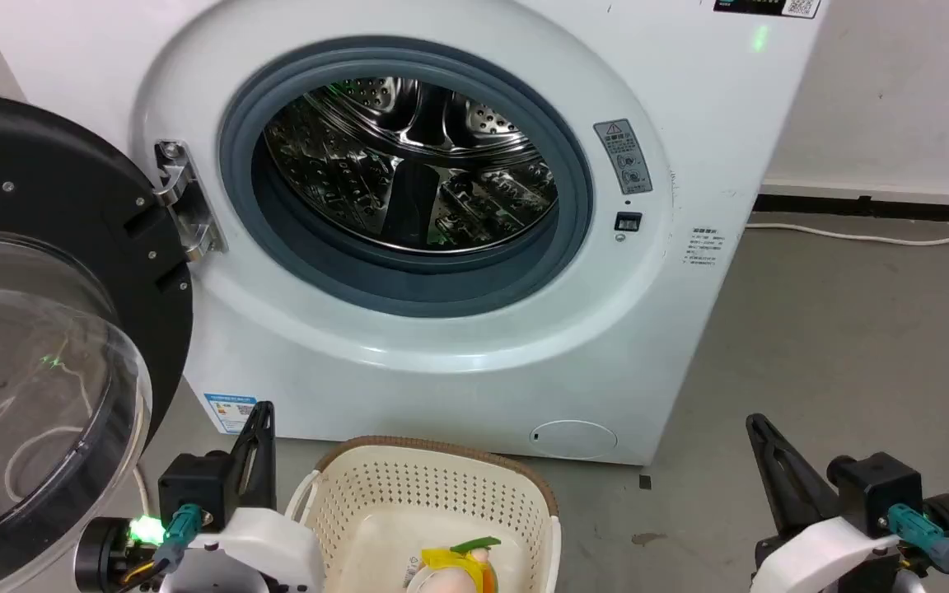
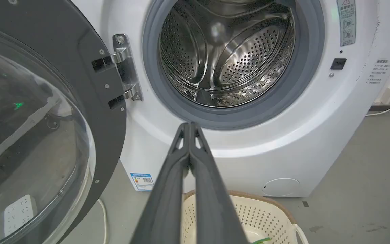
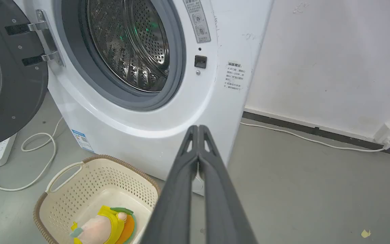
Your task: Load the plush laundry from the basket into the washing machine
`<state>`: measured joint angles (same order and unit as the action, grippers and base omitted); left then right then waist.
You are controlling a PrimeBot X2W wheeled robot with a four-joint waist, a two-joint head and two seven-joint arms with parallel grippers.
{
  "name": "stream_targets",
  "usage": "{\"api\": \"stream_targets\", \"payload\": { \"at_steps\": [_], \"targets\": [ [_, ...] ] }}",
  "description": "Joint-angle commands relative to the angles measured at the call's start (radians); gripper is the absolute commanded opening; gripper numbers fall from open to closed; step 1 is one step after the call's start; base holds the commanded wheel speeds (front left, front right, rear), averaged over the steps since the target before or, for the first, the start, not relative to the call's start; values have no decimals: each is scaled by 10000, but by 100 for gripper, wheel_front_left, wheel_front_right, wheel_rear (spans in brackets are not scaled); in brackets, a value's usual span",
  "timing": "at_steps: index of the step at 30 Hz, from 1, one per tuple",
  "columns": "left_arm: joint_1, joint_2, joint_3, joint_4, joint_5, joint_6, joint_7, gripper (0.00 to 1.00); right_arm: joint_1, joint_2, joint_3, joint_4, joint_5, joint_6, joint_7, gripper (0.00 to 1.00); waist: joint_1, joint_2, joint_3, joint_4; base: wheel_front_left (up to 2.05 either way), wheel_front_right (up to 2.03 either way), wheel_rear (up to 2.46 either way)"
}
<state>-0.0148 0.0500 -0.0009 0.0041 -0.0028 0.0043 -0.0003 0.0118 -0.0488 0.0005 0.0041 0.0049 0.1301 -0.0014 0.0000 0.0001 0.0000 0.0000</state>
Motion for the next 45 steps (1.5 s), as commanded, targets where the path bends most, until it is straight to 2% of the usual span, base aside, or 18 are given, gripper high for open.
{"api": "stream_targets", "payload": {
  "at_steps": [1, 25, 26, 45],
  "targets": [
    [148, 3, 9, -41, 28, -43, 3, 0, -118, -14, -5, -41, -49, 6, 14, 0, 0, -1, 0, 0, 0, 0, 0],
    [148, 3, 9, -41, 28, -43, 3, 0, -118, -14, -5, -41, -49, 6, 14, 0, 0, -1, 0, 0, 0, 0, 0],
    [-2, 0, 1, 3, -1, 2, -3, 100, 2, 0, 1, -1, 5, -2, -2, 100, 0, -1, 0, 0, 0, 0, 0],
    [-77, 0, -402, 149, -143, -5, -302, 100, -49, -2, -232, -42, 335, -1, -301, 100, 0, -1, 259, -121, 0, 0, 0]
  ]
}}
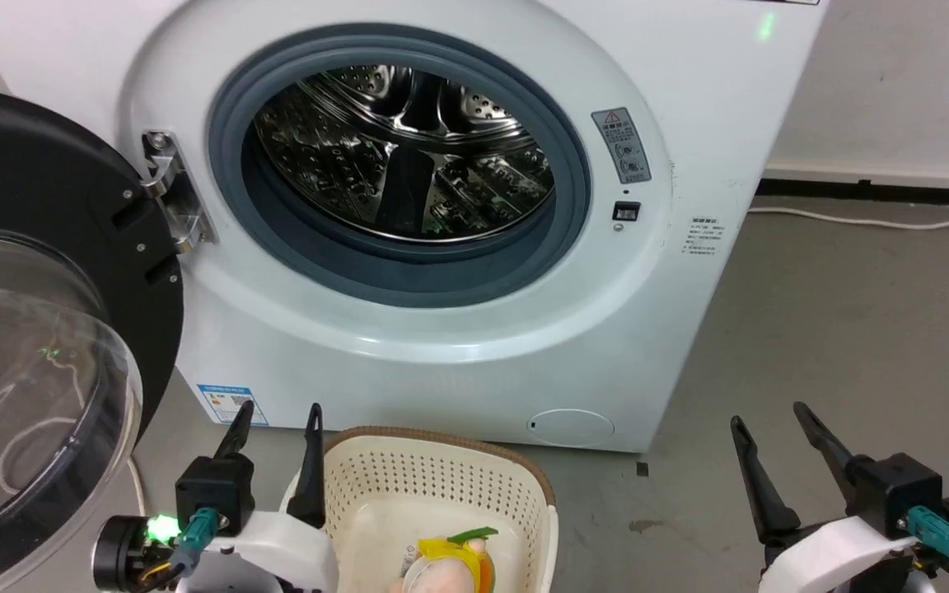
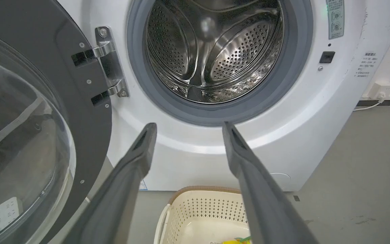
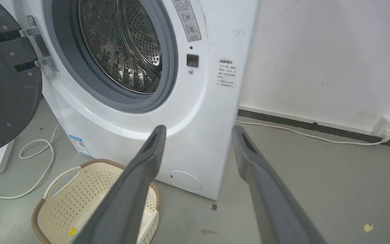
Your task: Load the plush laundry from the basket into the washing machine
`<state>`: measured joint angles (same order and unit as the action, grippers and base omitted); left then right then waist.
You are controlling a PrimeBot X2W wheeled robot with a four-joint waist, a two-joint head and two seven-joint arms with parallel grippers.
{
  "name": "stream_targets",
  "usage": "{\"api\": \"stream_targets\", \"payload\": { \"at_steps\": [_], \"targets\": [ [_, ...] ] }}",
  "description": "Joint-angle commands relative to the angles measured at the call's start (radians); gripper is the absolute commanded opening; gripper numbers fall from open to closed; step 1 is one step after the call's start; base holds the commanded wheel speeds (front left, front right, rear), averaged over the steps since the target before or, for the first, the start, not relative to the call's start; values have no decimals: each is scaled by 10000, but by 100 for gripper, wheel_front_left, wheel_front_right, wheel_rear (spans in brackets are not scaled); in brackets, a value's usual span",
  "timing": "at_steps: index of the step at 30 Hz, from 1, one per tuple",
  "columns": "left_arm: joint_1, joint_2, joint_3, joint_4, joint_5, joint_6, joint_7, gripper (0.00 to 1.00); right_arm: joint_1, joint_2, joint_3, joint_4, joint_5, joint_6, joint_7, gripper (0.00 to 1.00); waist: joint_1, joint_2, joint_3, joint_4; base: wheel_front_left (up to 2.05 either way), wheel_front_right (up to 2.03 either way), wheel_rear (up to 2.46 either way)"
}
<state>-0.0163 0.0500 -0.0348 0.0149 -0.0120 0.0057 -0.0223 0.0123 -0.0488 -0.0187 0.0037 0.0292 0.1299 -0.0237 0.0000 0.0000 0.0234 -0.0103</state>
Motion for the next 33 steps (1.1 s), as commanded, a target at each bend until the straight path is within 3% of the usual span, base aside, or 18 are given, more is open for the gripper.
{"api": "stream_targets", "payload": {
  "at_steps": [1, 16, 33],
  "targets": [
    [-81, 0, -96, 76, -55, -28, -103, 100, -63, -2, -47, -43, 117, 1, -99, 100, 0, 0, 69, -37, 0, 0, 0],
    [-730, 27, -617, 1348, -183, -196, -236, 100, -308, -3, -131, -61, 594, 2, -411, 100, 0, 0, 971, -482, 0, 0, 0],
    [-2035, 310, -1016, 3810, -514, -339, -139, 100, -694, -5, -31, -144, 1252, 3, -765, 100, 0, 0, 2370, -1096, 0, 0, 0]
  ]
}}
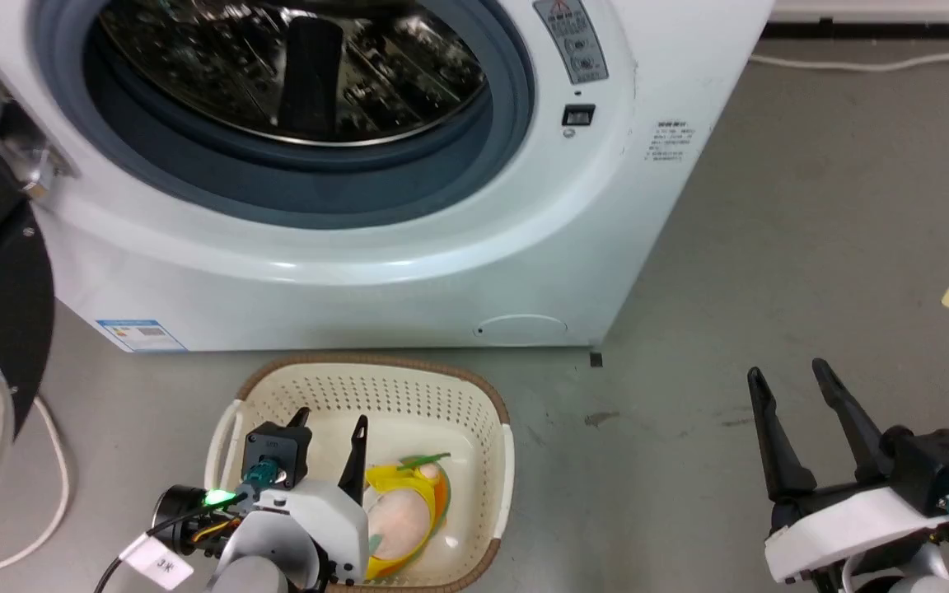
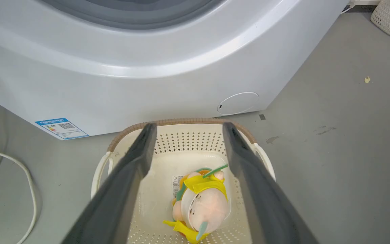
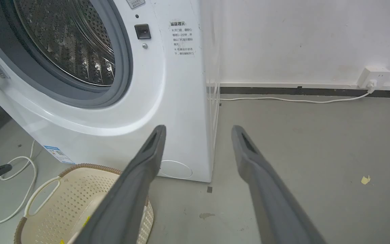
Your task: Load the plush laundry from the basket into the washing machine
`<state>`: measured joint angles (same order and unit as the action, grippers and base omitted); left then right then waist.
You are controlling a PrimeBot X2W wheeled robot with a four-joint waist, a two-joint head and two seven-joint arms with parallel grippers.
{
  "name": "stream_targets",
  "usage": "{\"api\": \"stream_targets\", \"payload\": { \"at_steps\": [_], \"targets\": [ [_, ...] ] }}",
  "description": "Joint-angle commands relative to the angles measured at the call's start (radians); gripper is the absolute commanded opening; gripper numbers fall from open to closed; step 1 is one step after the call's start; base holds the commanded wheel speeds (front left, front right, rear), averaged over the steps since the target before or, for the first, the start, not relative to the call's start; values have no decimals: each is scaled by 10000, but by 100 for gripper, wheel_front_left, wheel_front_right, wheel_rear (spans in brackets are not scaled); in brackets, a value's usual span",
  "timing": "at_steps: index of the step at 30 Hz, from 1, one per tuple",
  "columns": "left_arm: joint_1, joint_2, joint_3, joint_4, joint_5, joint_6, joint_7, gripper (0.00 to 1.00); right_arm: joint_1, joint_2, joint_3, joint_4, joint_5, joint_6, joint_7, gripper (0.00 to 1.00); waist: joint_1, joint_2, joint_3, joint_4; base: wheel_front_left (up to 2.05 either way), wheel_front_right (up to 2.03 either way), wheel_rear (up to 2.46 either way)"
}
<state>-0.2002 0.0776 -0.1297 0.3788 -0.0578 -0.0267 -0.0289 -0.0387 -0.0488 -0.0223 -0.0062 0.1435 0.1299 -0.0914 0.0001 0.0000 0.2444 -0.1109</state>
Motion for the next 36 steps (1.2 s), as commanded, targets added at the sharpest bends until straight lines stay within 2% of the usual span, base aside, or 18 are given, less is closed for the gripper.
{"api": "stream_targets", "payload": {
  "at_steps": [1, 24, 36],
  "targets": [
    [-284, 53, -88, 325, -78, -21, -76, 100, -211, -5, 7, -53, 149, 3, -109, 100, -1, 0, 241, -122, 0, 0, 0],
    [-2075, 559, -985, 3432, -381, -224, 244, 100, -752, -8, 60, -274, 1062, 5, -588, 100, -1, 0, 2205, -826, 0, 0, 0],
    [-3139, 977, -1807, 4985, -410, -357, 1223, 100, -1035, -10, 182, -339, 1631, 5, -878, 100, -1, 0, 3373, -1326, 0, 0, 0]
  ]
}}
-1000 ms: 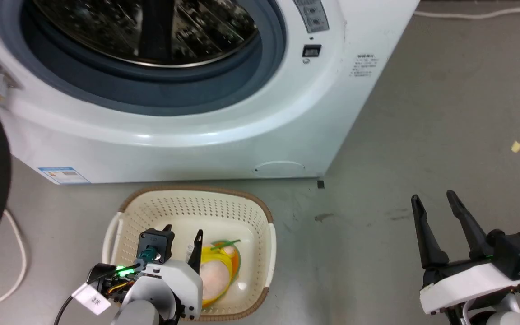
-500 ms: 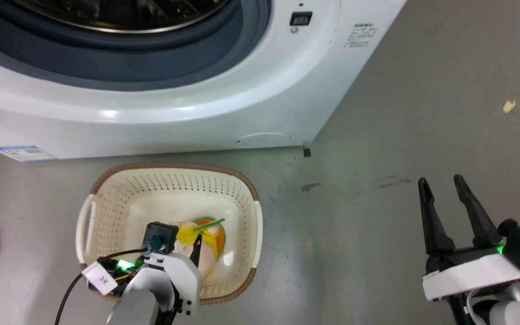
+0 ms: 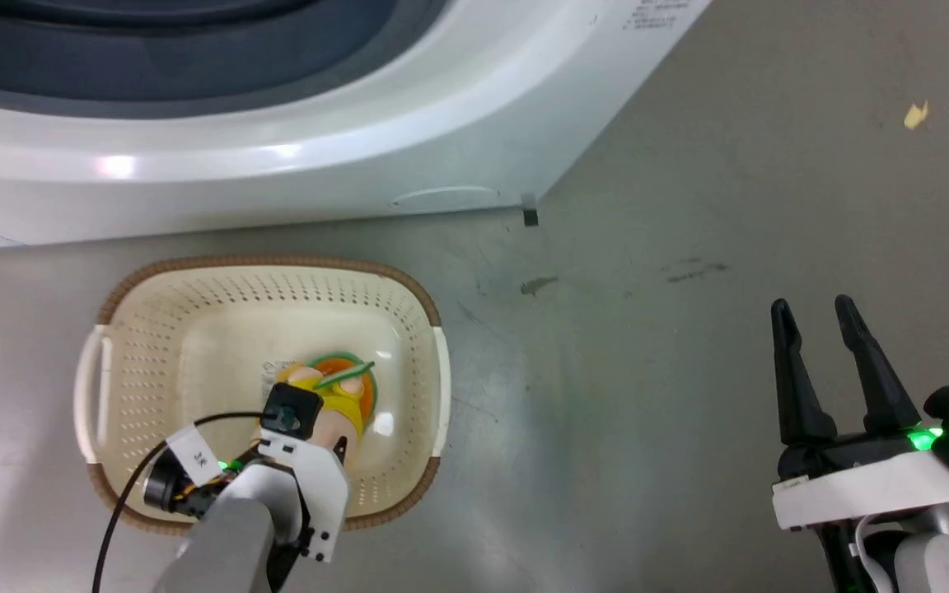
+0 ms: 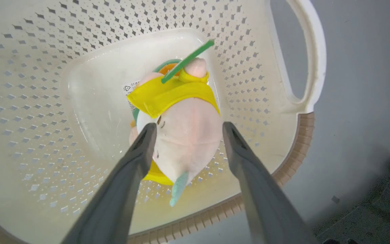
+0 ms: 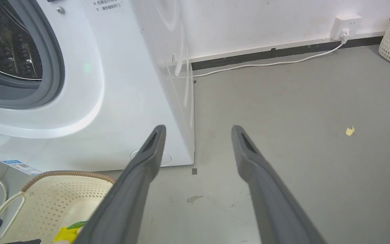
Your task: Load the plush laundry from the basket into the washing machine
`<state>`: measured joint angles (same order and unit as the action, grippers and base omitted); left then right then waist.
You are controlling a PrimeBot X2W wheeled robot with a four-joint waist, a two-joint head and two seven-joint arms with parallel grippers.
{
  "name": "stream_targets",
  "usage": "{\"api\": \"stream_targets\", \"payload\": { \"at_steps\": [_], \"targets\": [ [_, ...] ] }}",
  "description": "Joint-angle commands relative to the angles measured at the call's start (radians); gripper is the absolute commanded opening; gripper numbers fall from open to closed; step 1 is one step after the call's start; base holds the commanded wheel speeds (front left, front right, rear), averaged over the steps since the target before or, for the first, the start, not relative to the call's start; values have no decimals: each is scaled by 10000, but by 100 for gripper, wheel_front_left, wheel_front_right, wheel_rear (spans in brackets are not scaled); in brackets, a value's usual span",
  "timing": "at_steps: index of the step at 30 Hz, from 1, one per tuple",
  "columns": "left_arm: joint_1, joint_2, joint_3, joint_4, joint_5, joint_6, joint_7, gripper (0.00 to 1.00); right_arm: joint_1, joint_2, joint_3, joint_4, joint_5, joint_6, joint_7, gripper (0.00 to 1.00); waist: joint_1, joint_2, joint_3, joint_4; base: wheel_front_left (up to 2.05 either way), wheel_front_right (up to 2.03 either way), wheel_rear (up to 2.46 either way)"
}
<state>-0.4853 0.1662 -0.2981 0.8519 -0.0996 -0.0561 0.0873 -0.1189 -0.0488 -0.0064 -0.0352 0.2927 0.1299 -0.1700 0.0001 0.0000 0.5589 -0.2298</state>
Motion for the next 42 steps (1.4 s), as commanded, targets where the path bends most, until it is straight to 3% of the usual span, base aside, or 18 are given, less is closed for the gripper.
{"api": "stream_targets", "payload": {
  "at_steps": [1, 18, 19, 20, 30, 42],
  "targets": [
    [-391, 136, -199, 359, 25, -73, 110, 100, -258, -10, 33, -54, 196, 5, -113, 100, -1, 0, 334, -179, 0, 0, 0],
    [-2041, 607, -1101, 2023, -59, 79, 844, 100, -695, -11, 161, -118, 909, 6, -445, 100, -1, 0, 1898, -752, 0, 0, 0],
    [-2113, 622, -1147, 2128, -82, 87, 899, 57, -730, -12, 183, -112, 943, 7, -466, 100, -1, 0, 1968, -776, 0, 0, 0],
    [-2174, 628, -1193, 2232, -108, 93, 938, 0, -765, -12, 207, -105, 973, 7, -487, 100, -1, 0, 2025, -796, 0, 0, 0],
    [-2120, 327, -1540, 3460, -703, 263, 160, 0, -890, -13, 30, 63, 936, 7, -737, 100, -1, 0, 1211, -546, 0, 0, 0],
    [-1263, -181, -1722, 3911, -1347, 182, -2937, 0, -89, -14, -398, 202, 73, 8, -918, 100, -1, 0, -1456, 557, 0, 0, 0]
  ]
}}
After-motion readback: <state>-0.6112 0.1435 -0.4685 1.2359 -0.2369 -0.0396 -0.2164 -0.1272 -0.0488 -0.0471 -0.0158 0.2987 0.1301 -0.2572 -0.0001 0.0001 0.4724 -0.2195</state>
